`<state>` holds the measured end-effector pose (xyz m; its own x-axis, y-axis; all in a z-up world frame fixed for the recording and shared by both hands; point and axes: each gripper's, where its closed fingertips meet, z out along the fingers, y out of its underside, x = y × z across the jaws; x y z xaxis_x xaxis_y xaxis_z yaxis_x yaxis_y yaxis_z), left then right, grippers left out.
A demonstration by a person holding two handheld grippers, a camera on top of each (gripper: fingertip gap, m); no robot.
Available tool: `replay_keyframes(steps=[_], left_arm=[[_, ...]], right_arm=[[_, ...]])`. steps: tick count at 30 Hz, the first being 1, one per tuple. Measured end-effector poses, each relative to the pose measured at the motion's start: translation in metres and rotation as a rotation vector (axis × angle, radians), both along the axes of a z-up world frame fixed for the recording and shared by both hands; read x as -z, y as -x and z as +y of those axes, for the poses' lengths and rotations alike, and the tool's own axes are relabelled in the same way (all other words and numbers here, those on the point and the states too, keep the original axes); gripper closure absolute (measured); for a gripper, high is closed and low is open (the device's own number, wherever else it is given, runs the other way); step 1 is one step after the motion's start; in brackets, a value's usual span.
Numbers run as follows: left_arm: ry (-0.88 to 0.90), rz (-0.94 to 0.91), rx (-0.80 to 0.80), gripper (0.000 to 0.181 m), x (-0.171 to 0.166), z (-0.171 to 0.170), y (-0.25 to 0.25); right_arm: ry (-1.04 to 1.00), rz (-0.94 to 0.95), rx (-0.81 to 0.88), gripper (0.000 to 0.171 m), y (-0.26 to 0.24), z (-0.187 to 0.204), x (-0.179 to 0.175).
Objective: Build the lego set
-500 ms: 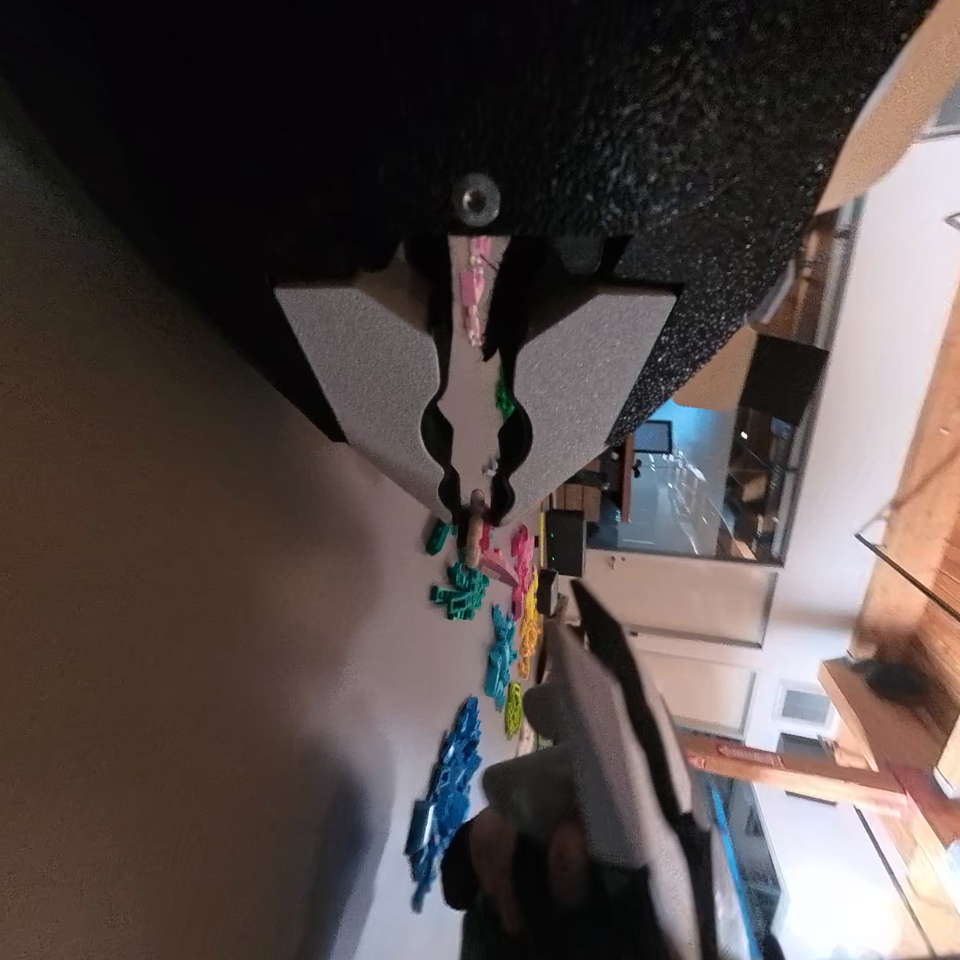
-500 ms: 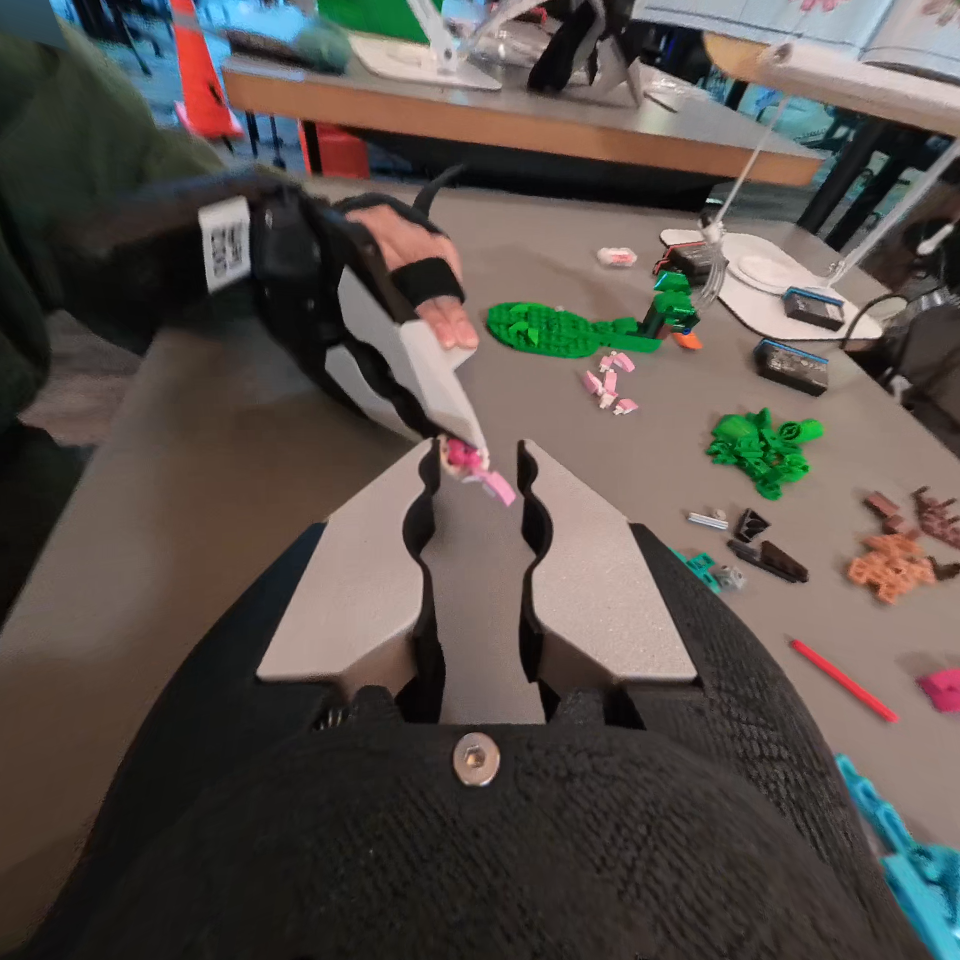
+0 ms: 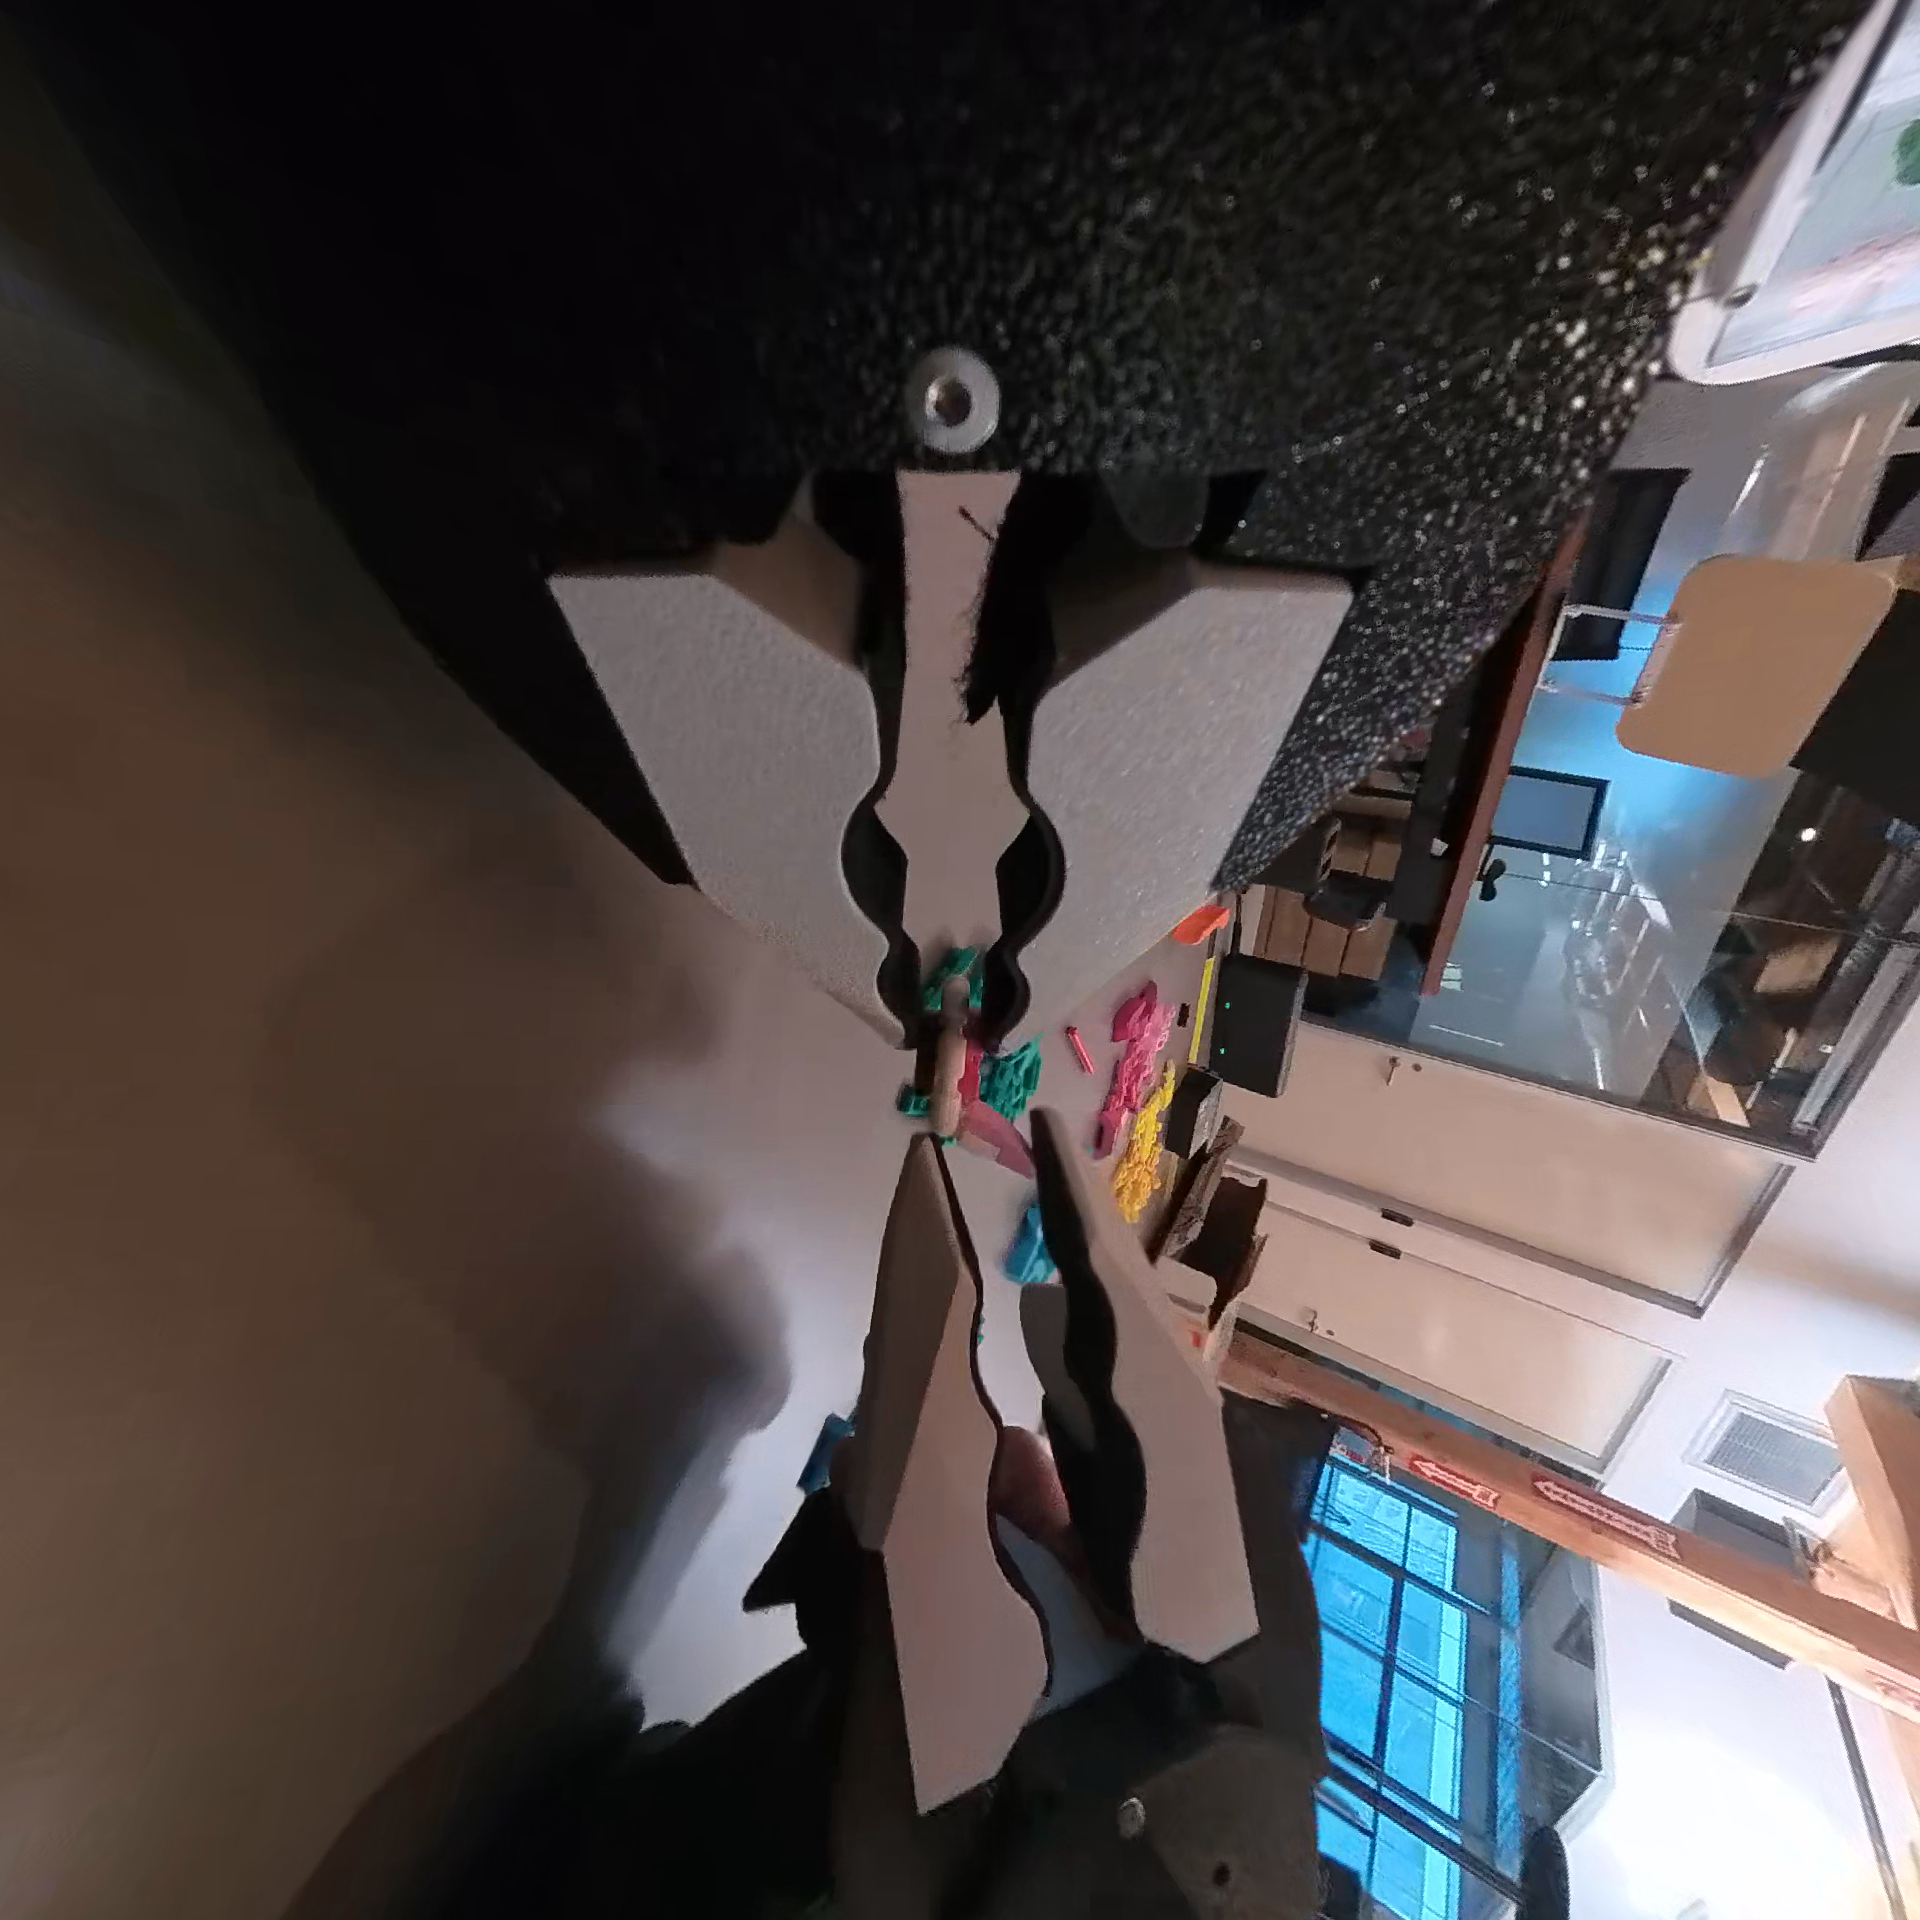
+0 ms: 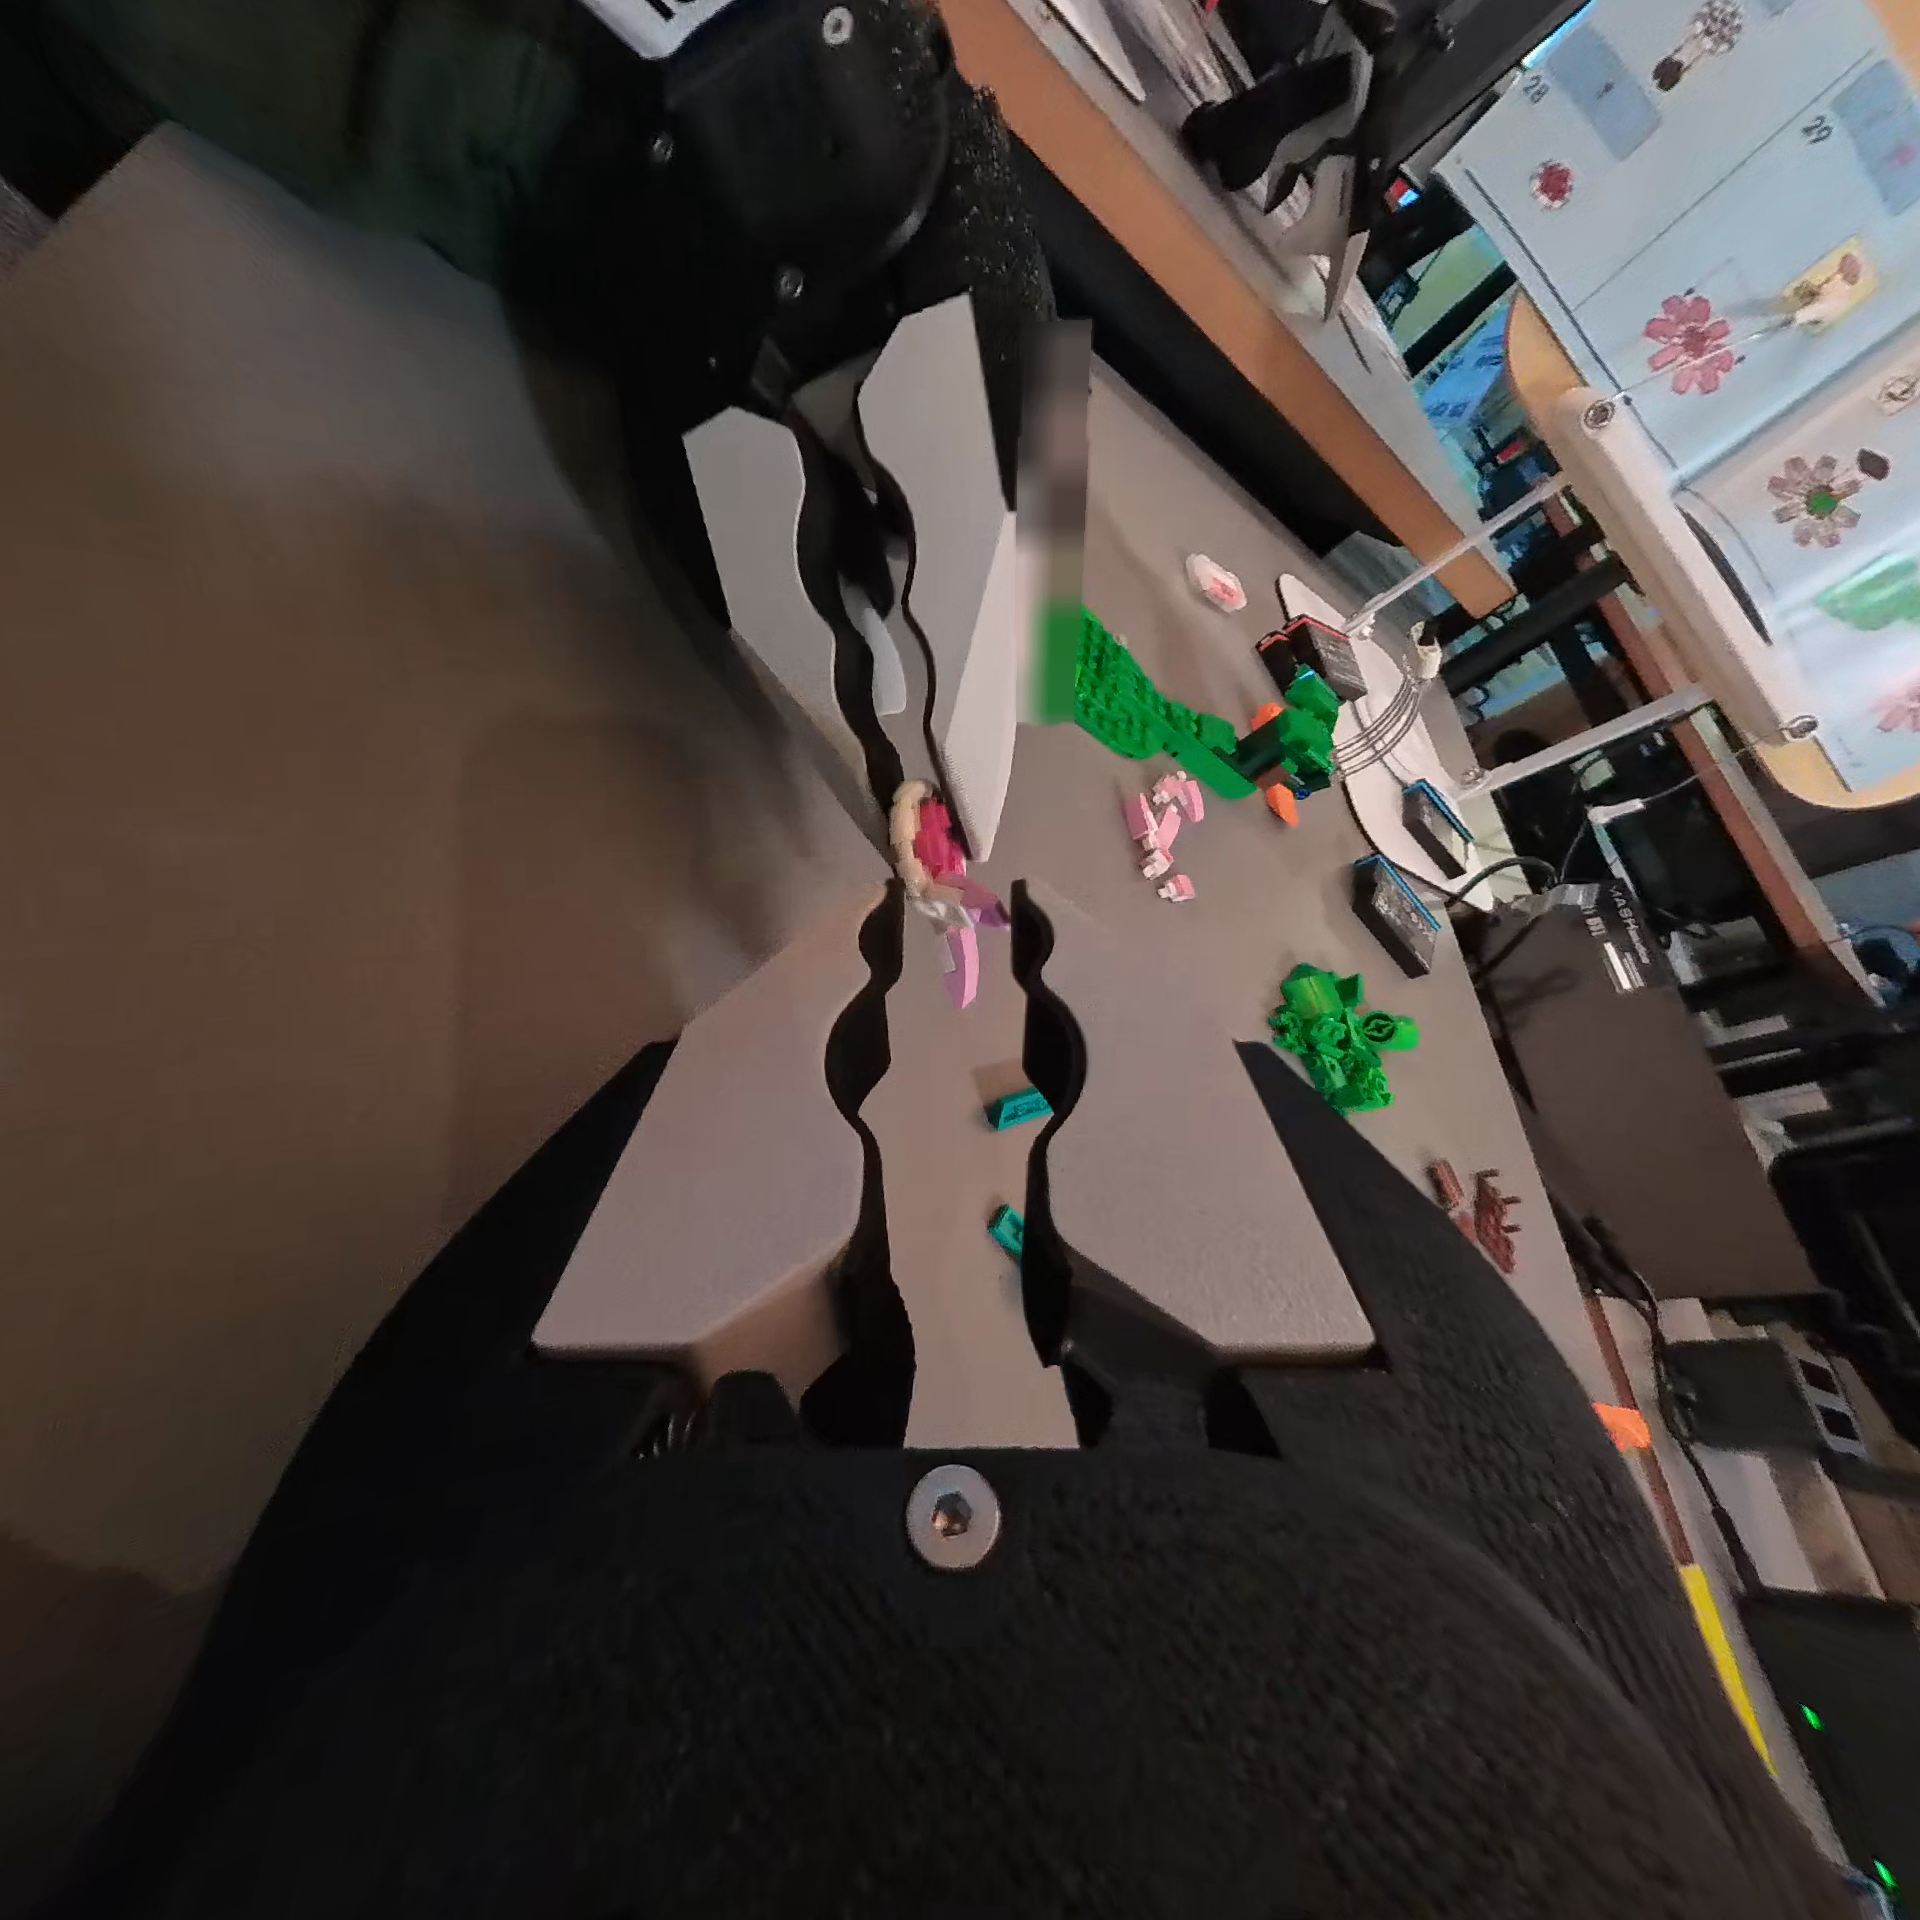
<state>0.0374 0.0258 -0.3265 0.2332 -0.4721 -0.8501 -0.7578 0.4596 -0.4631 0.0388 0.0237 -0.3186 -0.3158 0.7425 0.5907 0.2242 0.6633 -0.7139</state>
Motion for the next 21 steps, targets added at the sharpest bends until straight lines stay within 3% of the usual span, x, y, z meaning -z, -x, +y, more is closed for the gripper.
replay_keyframes(steps=[15, 18, 21], left_arm=[[0.246, -0.243, 0.104, 0.173, -0.005, -0.01, -0.006], [0.348, -0.272, 0.192, 0.173, -0.001, -0.022, -0.012], [0.517, -0.342, 0.332, 0.173, -0.006, -0.043, -0.018]], right_arm=[[0.083, 0.004, -0.052, 0.159, -0.007, -0.008, -0.009], [0.115, -0.033, -0.108, 0.161, -0.012, -0.017, -0.006], [0.275, -0.101, -0.219, 0.164, -0.02, -0.037, -0.006]])
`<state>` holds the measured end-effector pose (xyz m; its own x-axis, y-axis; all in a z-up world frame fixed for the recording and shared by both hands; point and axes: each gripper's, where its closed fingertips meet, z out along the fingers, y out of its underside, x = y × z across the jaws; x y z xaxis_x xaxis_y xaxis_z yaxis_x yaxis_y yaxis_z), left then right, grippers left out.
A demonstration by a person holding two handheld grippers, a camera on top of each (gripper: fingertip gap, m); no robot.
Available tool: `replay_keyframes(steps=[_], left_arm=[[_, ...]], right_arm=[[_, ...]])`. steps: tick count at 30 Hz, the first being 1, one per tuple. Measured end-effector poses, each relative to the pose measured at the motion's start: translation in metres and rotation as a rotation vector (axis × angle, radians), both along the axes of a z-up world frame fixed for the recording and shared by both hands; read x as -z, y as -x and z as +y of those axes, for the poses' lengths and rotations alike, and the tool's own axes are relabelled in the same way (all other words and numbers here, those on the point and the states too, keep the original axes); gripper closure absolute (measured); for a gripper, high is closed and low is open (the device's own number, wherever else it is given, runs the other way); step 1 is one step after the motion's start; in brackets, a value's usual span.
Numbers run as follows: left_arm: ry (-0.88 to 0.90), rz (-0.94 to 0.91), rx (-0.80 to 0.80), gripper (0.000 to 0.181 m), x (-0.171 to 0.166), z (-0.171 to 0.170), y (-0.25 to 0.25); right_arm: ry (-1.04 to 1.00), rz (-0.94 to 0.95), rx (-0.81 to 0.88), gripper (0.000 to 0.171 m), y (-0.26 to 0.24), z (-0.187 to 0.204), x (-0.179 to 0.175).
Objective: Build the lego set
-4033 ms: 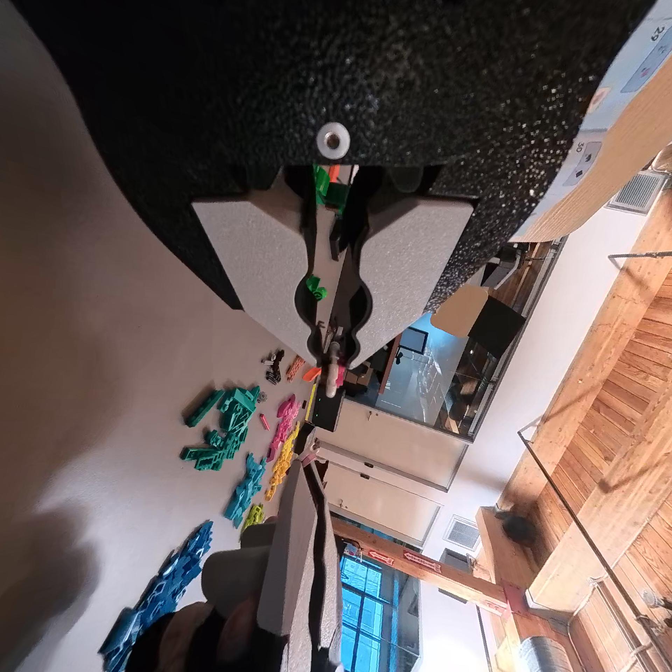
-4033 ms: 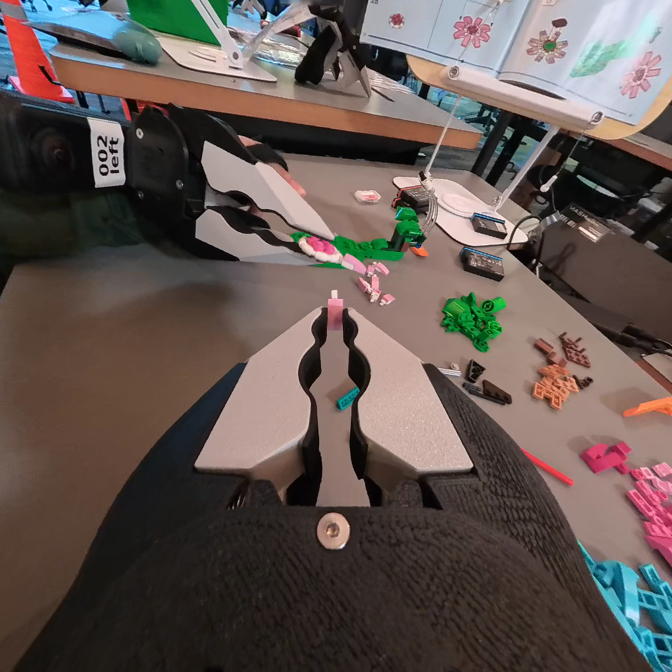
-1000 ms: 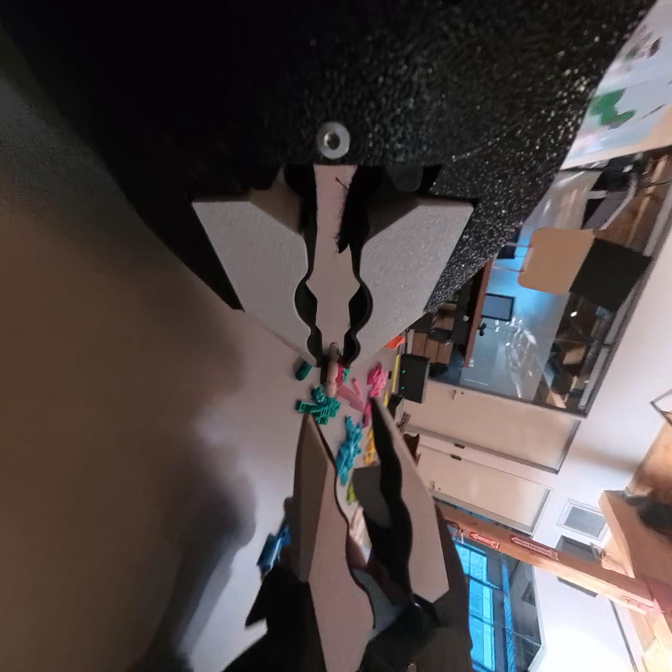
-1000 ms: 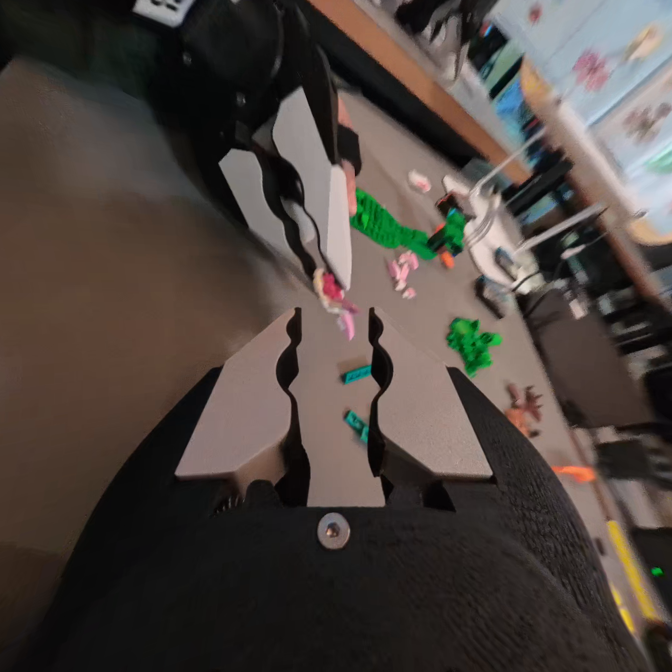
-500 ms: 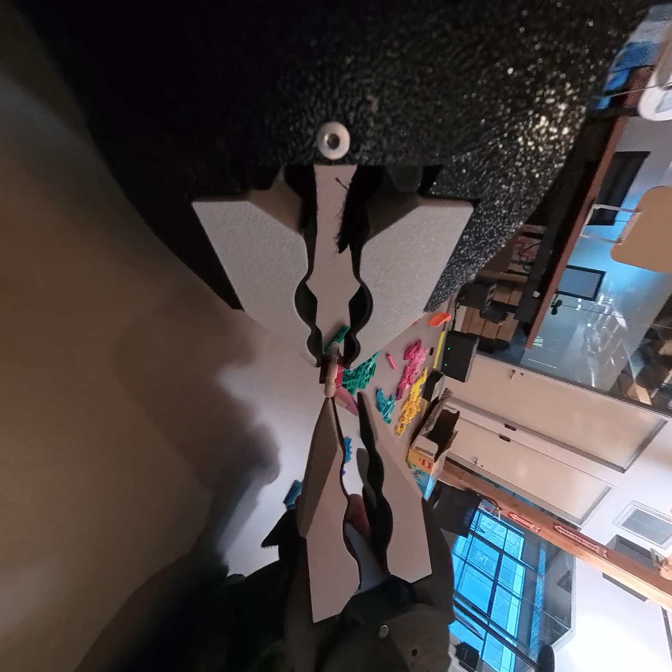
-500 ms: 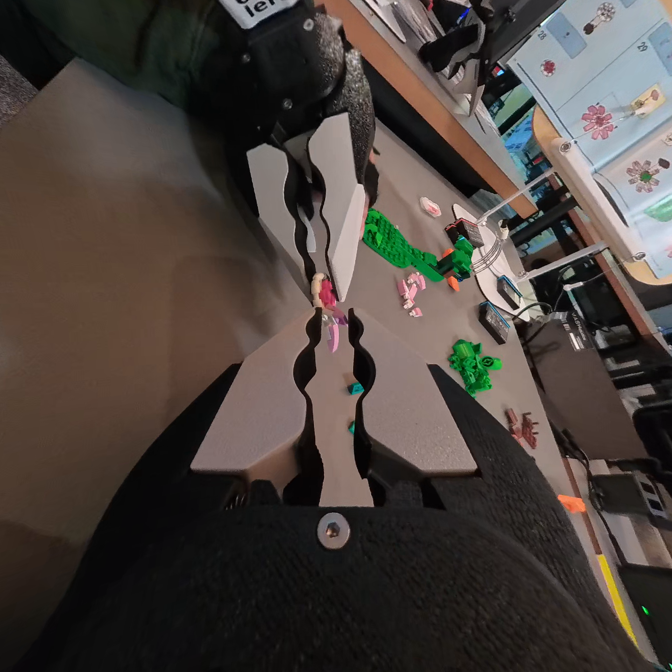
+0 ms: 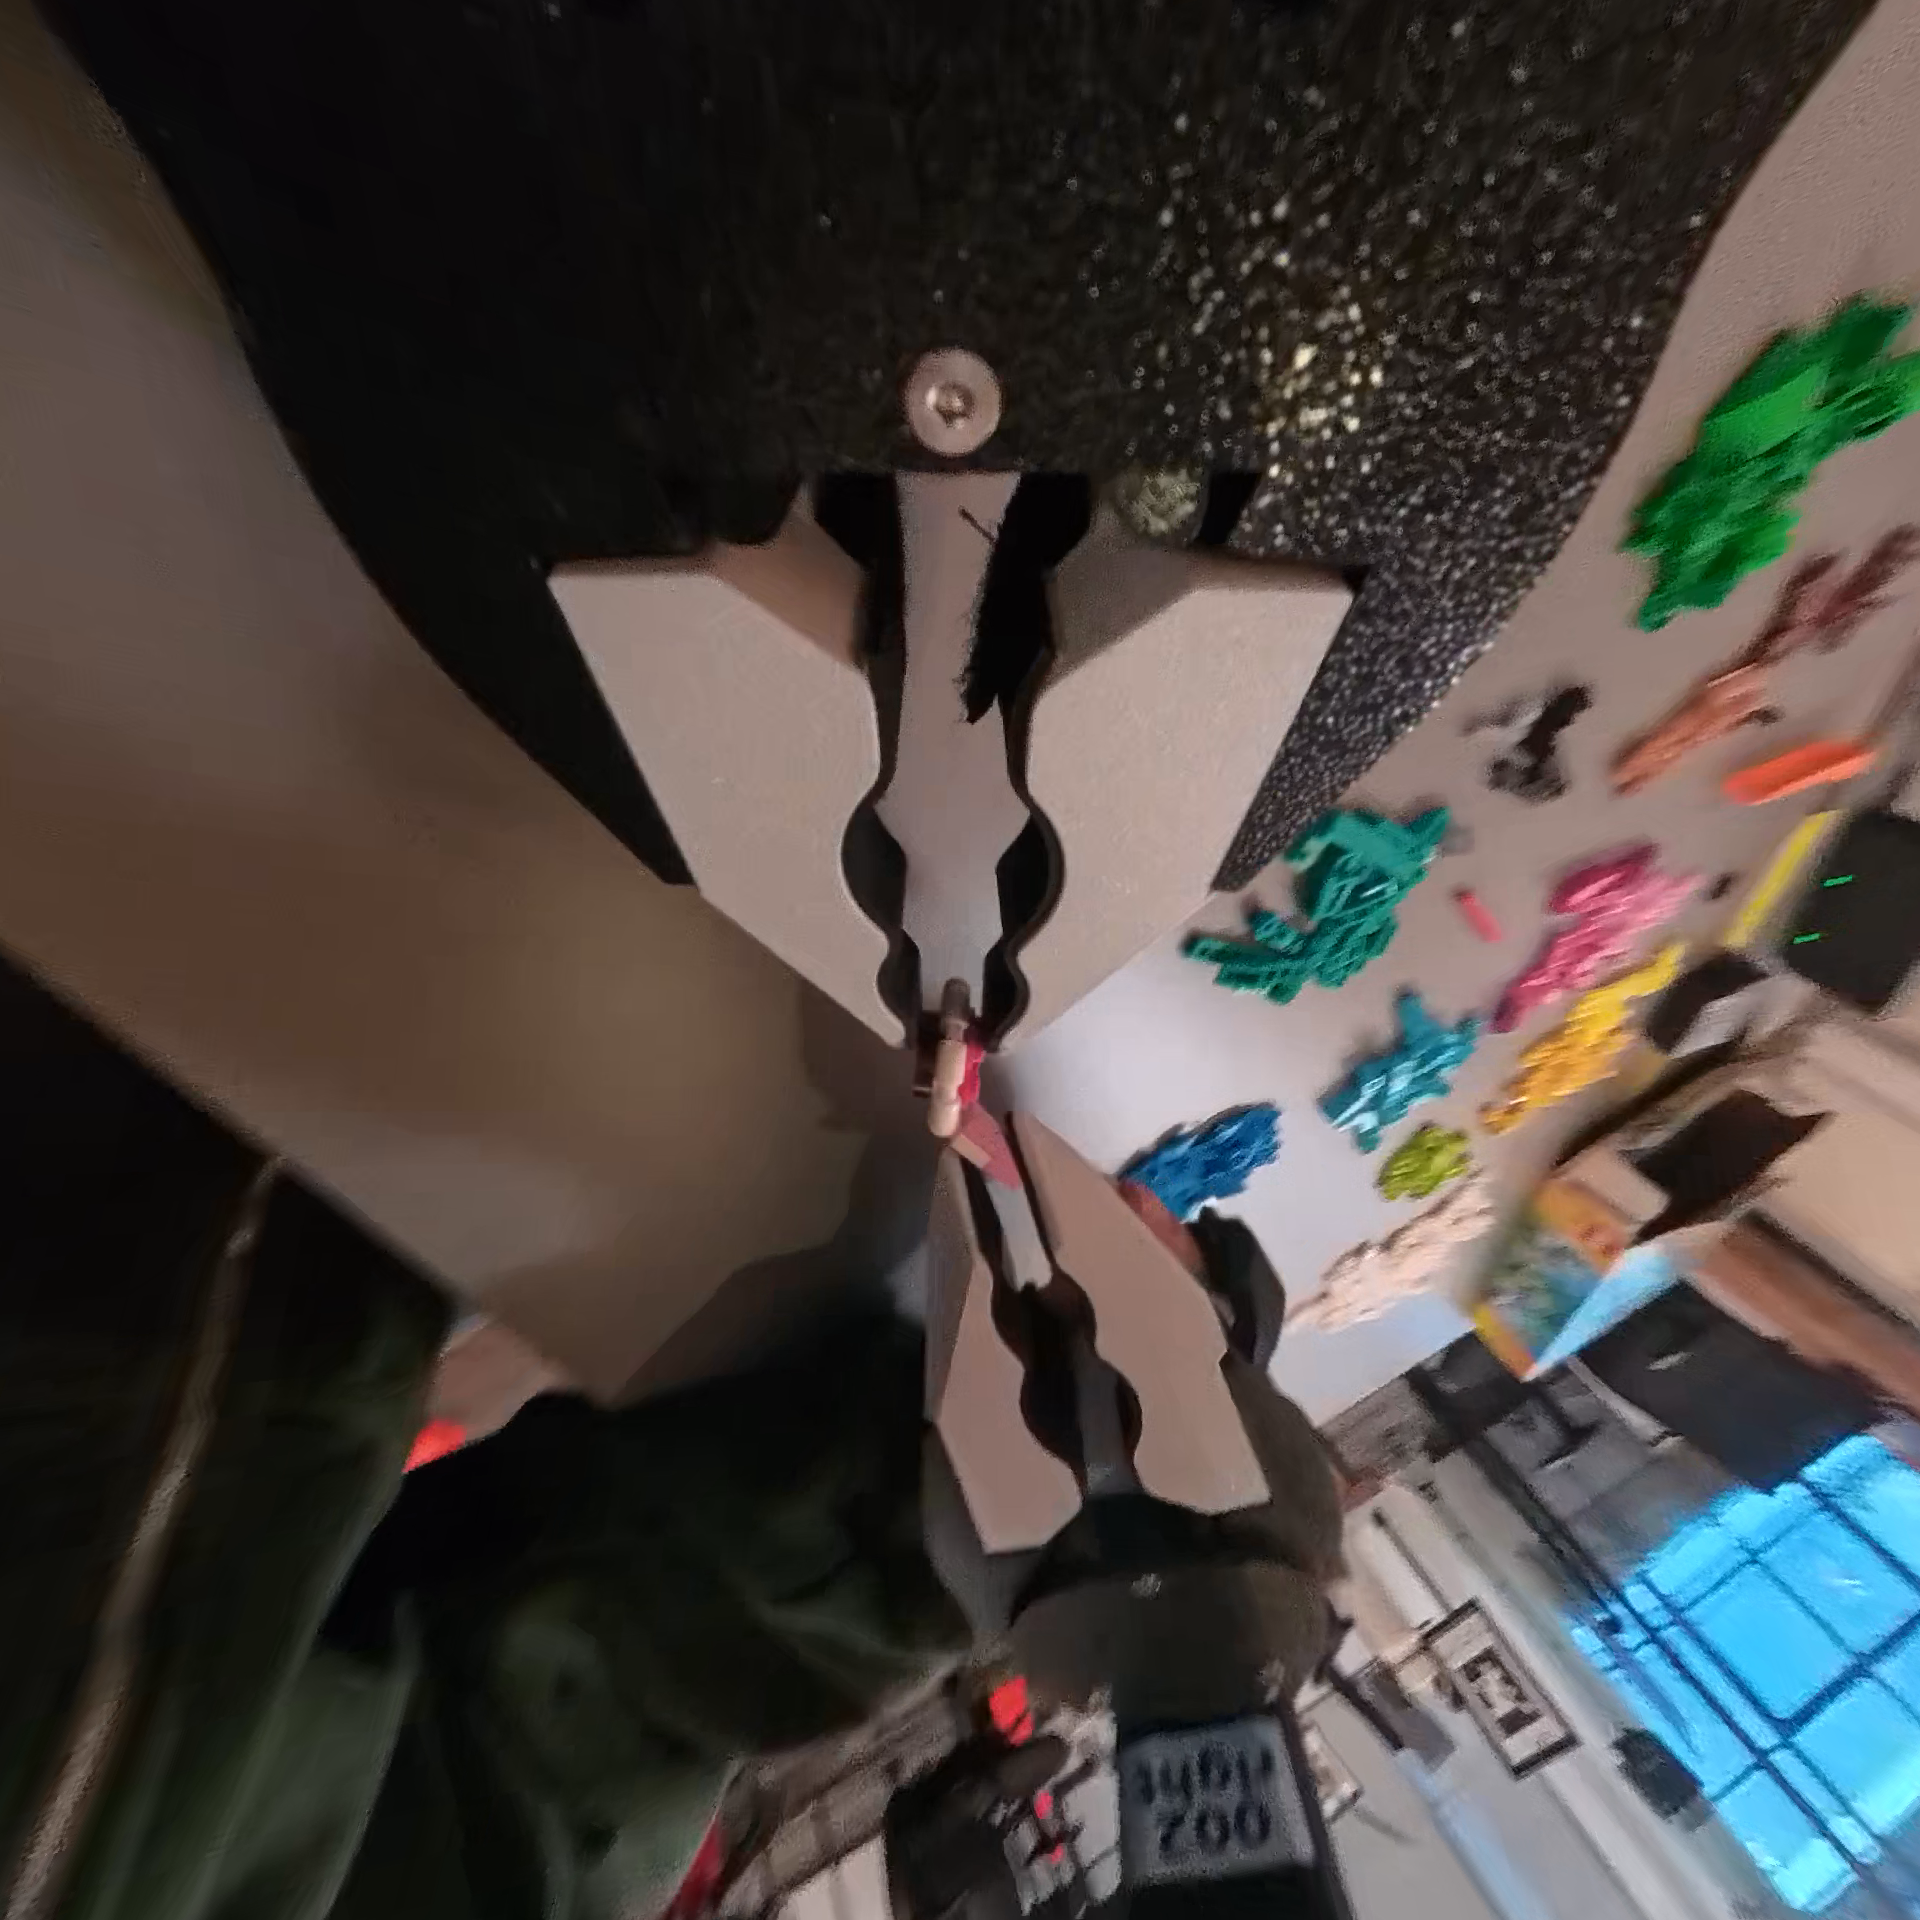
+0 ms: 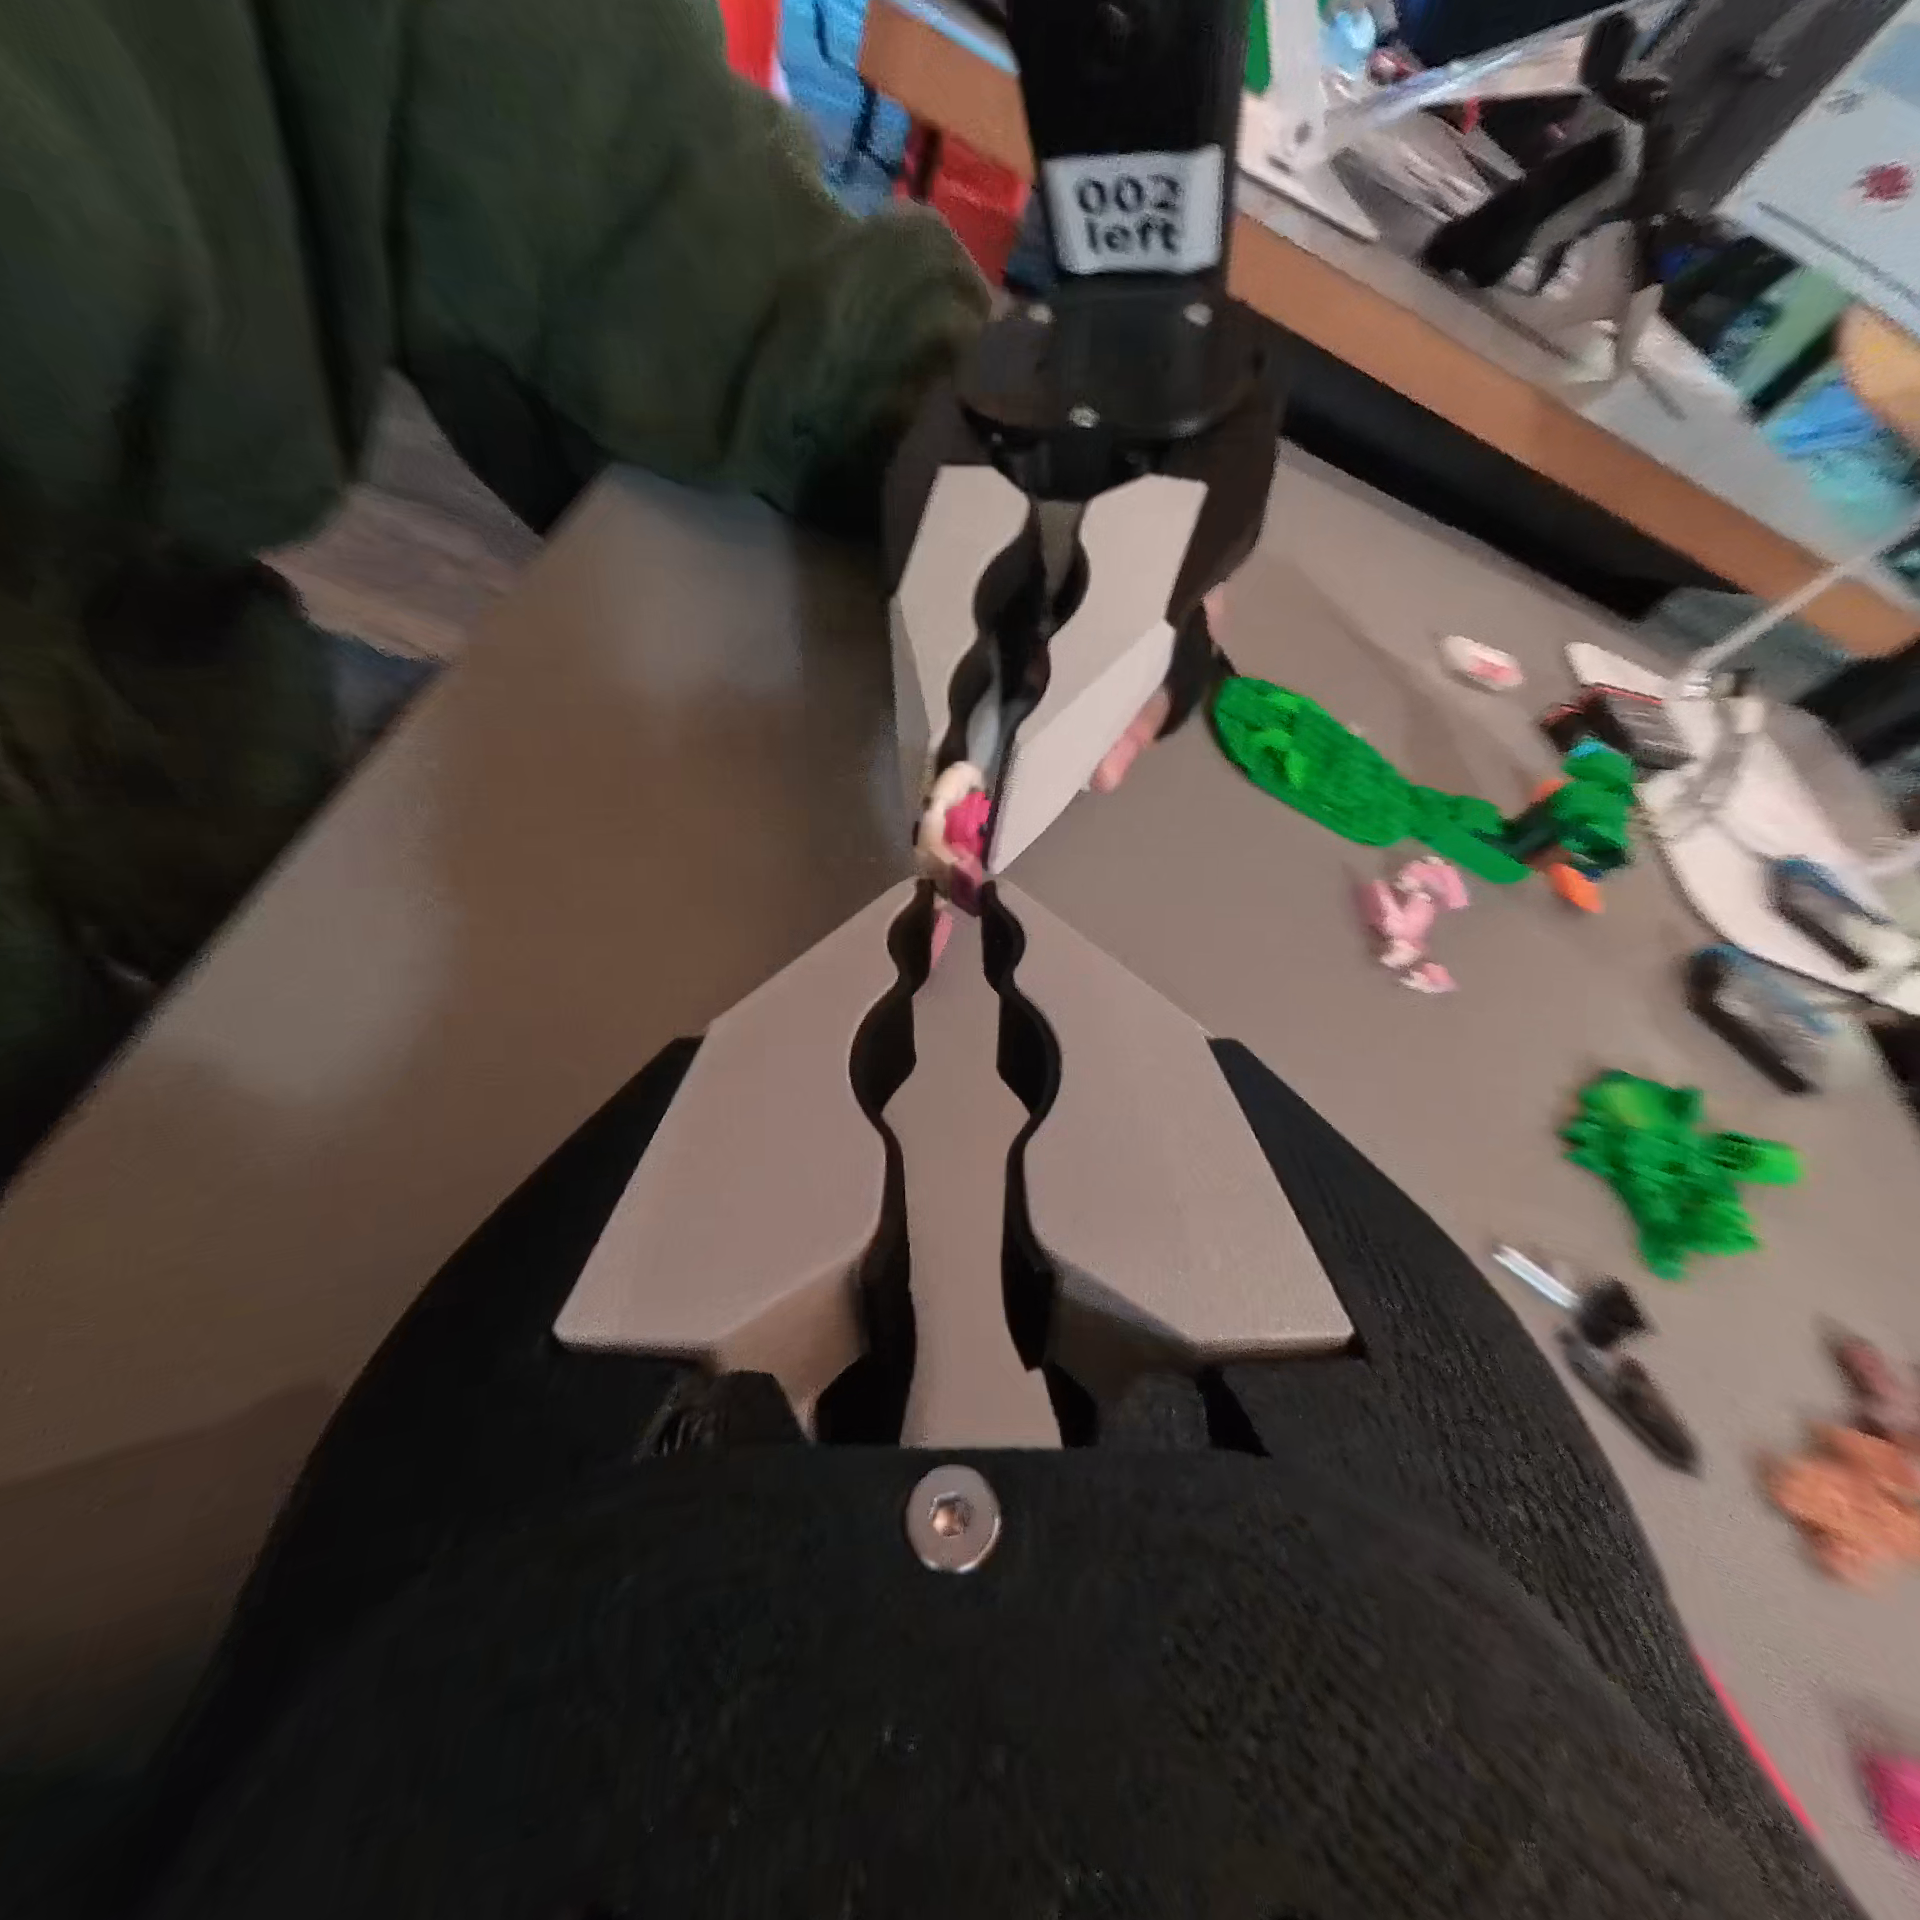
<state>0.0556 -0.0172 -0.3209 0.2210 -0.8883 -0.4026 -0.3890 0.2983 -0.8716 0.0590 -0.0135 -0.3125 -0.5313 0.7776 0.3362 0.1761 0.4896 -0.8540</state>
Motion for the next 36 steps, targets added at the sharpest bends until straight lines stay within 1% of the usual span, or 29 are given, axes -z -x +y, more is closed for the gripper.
replay_keyframes(steps=[2, 4, 6, 8, 15, 18, 23, 31, 36], left_arm=[[0.058, -0.06, 0.055, 0.173, -0.008, -0.01, -0.003], [0.088, -0.084, 0.087, 0.173, -0.011, -0.015, -0.004], [0.108, -0.111, 0.104, 0.173, -0.015, -0.017, -0.005], [0.117, -0.118, 0.112, 0.173, -0.016, -0.018, -0.005], [0.119, -0.106, 0.112, 0.173, -0.014, -0.018, -0.006], [0.118, -0.1, 0.114, 0.173, -0.013, -0.018, -0.006], [0.112, -0.127, 0.086, 0.173, -0.018, -0.014, -0.004], [0.09, -0.197, -0.05, 0.173, -0.028, 0.005, 0.007], [0.096, -0.212, -0.062, 0.173, -0.029, 0.008, 0.009]], right_arm=[[0.117, -0.013, -0.058, 0.163, -0.004, -0.011, -0.007], [0.183, -0.02, -0.099, 0.161, -0.006, -0.018, -0.011], [0.215, -0.025, -0.112, 0.16, -0.005, -0.021, -0.011], [0.235, -0.029, -0.115, 0.155, -0.003, -0.023, -0.011], [0.289, -0.001, -0.137, 0.156, -0.004, -0.025, -0.019], [0.285, -0.007, -0.135, 0.165, -0.004, -0.024, -0.018], [0.256, 0.02, -0.12, 0.166, -0.004, -0.021, -0.021], [0.154, 0.121, 0.016, 0.167, 0.006, -0.001, -0.031], [0.144, 0.135, 0.036, 0.167, 0.008, 0.001, -0.033]])
